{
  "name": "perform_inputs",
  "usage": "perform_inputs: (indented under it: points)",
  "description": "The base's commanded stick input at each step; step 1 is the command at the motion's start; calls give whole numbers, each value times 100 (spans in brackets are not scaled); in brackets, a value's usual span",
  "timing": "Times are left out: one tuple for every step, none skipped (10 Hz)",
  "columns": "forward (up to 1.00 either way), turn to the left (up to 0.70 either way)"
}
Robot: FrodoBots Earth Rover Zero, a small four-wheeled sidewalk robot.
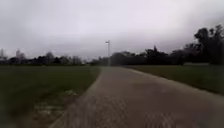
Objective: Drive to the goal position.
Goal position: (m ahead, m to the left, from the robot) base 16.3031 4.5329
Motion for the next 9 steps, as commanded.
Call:
perform_inputs:
  points:
    - [85,-2]
    - [85,-33]
    - [85,-34]
    - [85,-13]
    - [85,-5]
    - [85,-2]
    - [85,-7]
    - [85,-31]
    - [85,-27]
